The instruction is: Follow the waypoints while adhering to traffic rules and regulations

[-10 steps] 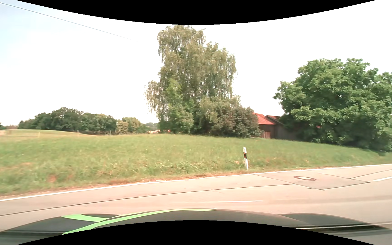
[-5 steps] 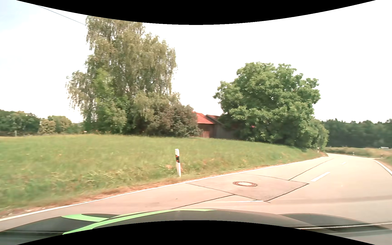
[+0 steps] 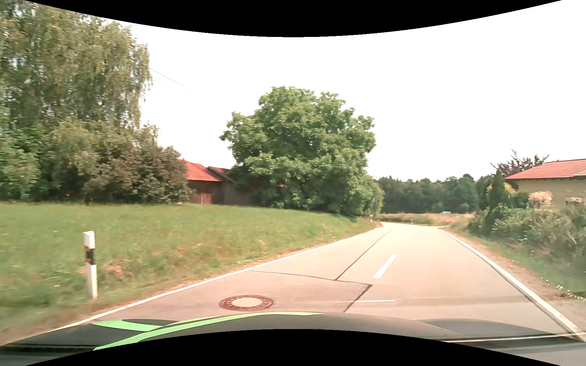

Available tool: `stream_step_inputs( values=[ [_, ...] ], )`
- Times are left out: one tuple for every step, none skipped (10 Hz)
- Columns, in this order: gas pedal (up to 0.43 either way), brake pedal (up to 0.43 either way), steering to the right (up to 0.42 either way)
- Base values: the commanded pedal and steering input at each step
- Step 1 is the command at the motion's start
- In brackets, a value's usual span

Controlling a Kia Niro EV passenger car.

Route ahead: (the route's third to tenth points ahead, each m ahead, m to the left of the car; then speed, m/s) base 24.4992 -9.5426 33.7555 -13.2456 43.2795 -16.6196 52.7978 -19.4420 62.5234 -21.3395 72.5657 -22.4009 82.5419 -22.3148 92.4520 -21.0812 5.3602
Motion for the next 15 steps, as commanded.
stream_step_inputs(
  values=[
    [0.157, 0.000, 0.450],
    [0.169, 0.000, 0.409],
    [0.189, 0.000, 0.375],
    [0.197, 0.000, 0.327],
    [0.209, 0.000, 0.283],
    [0.228, 0.000, 0.243],
    [0.240, 0.000, 0.208],
    [0.248, 0.000, 0.171],
    [0.260, 0.000, 0.136],
    [0.280, 0.000, 0.107],
    [0.280, 0.000, 0.077],
    [0.280, 0.000, 0.055],
    [0.287, 0.000, 0.038],
    [0.287, 0.000, 0.023],
    [0.287, 0.000, 0.015]
  ],
)
